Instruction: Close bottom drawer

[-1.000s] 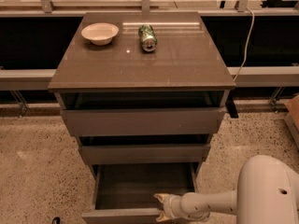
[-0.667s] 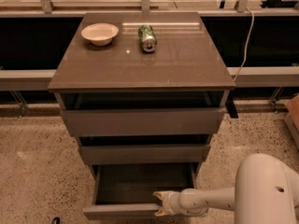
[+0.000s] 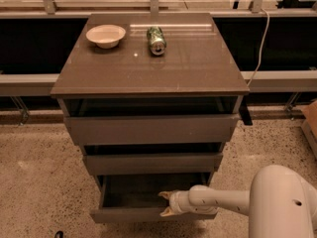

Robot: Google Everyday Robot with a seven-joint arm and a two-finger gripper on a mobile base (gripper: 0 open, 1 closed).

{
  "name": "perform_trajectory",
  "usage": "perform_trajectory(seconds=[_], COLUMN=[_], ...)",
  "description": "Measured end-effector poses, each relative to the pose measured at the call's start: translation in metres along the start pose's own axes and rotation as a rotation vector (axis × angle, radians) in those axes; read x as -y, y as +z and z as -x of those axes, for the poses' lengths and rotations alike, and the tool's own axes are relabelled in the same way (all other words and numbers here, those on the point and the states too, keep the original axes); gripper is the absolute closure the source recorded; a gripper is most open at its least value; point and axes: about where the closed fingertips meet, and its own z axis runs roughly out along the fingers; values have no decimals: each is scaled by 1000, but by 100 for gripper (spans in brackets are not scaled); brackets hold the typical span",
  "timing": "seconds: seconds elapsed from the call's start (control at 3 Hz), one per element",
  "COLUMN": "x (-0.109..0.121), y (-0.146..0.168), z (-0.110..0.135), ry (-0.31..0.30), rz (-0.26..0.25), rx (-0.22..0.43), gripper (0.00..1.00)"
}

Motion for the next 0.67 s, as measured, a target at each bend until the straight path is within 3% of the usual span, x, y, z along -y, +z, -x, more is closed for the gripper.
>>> perform_trajectory(seconds=[0.67], x=[36], y=[16], z=[-4], ry=[10], rz=[11], rx=[42], gripper=[47])
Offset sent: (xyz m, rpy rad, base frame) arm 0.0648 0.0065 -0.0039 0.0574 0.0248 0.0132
